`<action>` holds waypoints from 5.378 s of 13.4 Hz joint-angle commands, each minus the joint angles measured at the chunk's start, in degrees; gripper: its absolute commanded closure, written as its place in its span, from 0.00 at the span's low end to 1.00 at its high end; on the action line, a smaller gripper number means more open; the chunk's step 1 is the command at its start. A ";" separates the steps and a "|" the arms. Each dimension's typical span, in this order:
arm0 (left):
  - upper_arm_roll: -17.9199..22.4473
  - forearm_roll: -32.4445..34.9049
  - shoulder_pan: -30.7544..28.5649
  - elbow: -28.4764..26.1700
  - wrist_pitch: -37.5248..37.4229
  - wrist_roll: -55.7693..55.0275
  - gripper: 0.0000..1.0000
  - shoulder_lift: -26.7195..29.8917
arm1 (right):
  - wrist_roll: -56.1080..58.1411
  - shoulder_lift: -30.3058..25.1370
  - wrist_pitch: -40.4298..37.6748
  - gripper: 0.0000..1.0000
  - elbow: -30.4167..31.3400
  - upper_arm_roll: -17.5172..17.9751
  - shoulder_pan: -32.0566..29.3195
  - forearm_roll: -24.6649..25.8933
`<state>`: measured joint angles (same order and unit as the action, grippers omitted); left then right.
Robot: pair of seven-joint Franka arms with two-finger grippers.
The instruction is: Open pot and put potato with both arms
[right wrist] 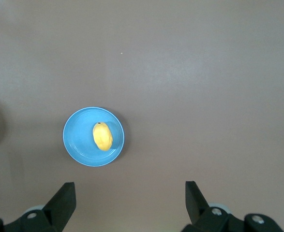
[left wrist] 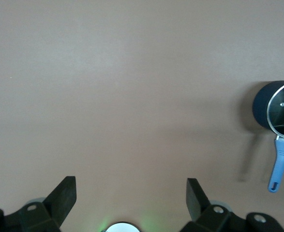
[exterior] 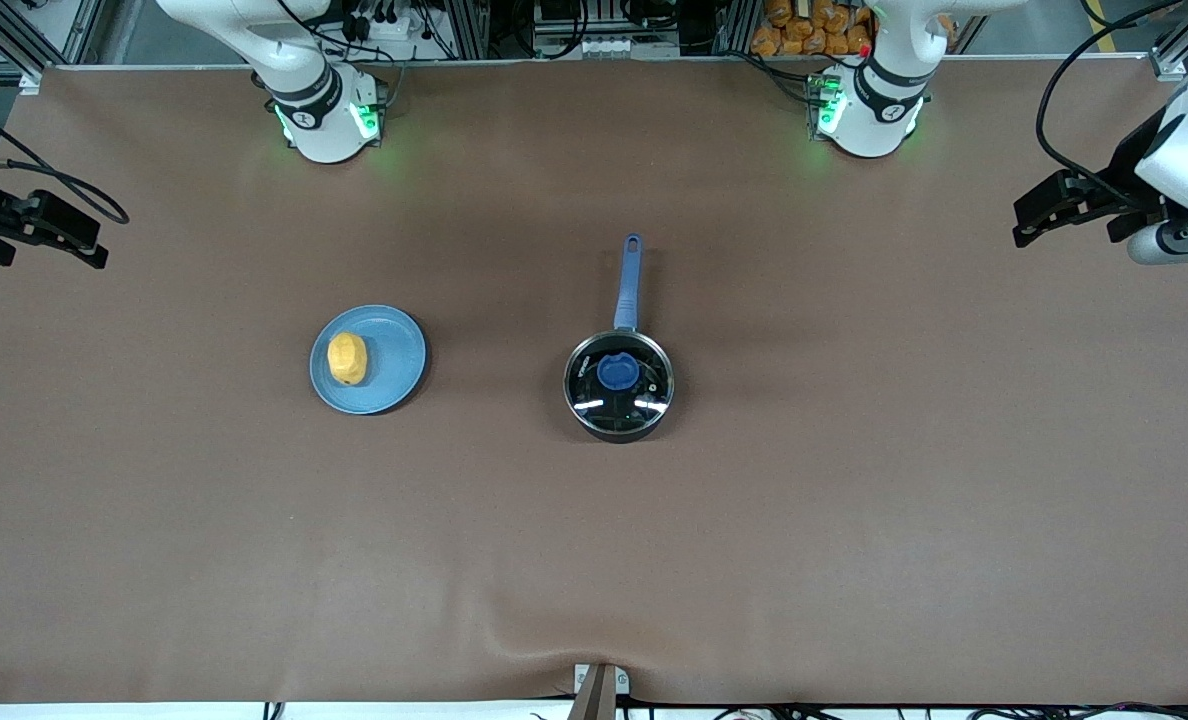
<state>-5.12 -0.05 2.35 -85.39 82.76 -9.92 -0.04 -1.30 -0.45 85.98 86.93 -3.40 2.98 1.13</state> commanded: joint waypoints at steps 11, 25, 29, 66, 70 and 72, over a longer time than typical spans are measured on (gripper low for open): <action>0.38 -0.22 -0.86 0.23 0.03 0.78 0.00 0.57 | -0.02 0.80 0.15 0.00 -0.54 0.32 0.80 -0.78; 0.55 0.14 -2.96 0.23 0.03 0.34 0.00 1.27 | 0.07 0.18 1.03 0.00 1.40 -0.30 0.54 -1.92; 0.47 -0.21 -3.32 0.14 0.56 0.26 0.00 0.57 | -0.20 -0.08 1.38 0.00 2.02 -0.30 0.54 -1.92; -4.19 3.30 29.80 10.86 28.85 -34.72 0.00 -35.01 | -0.02 4.57 40.29 0.00 40.06 2.78 5.63 -3.50; -2.35 3.30 33.16 10.86 32.19 -36.66 0.00 -39.15 | 0.06 11.59 47.94 0.00 40.51 2.78 7.21 -5.26; -2.17 3.48 34.56 10.77 33.51 -38.15 0.00 -40.64 | -0.02 14.93 51.81 0.00 40.69 2.78 8.44 -5.26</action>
<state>-8.13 1.88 35.35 -76.57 115.49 -45.61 -38.84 -1.33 11.82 134.56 127.46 -0.54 10.34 -3.31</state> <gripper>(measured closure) 0.000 0.000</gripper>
